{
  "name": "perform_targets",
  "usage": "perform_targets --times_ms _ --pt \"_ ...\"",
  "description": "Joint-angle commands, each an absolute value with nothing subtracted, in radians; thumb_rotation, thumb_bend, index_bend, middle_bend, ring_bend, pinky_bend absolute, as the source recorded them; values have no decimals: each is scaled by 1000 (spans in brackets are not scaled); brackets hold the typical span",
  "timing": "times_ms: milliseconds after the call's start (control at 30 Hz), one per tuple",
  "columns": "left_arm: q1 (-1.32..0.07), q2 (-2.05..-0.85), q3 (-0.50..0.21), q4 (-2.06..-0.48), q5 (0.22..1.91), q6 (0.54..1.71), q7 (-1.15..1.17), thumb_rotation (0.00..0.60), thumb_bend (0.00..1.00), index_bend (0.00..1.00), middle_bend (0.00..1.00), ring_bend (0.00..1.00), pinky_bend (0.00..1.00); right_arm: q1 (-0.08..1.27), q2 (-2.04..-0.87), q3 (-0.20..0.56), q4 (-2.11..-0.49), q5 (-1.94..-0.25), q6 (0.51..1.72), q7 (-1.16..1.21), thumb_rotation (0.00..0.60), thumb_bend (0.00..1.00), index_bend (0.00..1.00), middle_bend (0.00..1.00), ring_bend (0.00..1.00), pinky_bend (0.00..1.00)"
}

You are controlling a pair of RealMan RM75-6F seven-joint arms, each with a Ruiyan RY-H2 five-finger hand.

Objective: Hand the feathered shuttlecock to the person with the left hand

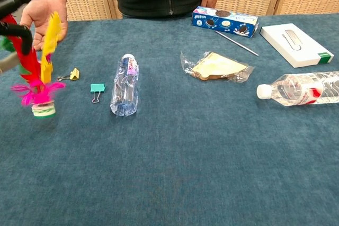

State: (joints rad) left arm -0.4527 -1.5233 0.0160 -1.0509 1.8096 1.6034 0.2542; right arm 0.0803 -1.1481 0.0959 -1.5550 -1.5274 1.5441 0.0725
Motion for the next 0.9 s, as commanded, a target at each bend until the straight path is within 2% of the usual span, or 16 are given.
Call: perform_targets --times_ms 33,167,367,567,900 --pt "-475 -1449 -21 -1132 1830 1626 336 600 539 782 0 0 0 80 -1147 95 -1555 -1529 1545 75 600 0 0 0 0 0" --pt "-521 -1360 -94 -1202 1805 1598 404 600 538 782 0 0 0 80 -1148 95 -1555 -1529 1545 73 600 0 0 0 0 0" --pt "-572 -1303 -167 -1211 1758 1541 464 600 539 782 0 0 0 81 -1150 97 -1553 -1523 1541 68 600 0 0 0 0 0" --pt "-597 -1318 -191 -1156 1697 1478 461 600 538 782 0 0 0 84 -1153 98 -1552 -1518 1534 63 600 0 0 0 0 0" --pt "-618 -1403 -188 -1011 1652 1447 404 600 538 782 0 0 0 86 -1159 98 -1548 -1513 1527 49 600 0 0 0 0 0"
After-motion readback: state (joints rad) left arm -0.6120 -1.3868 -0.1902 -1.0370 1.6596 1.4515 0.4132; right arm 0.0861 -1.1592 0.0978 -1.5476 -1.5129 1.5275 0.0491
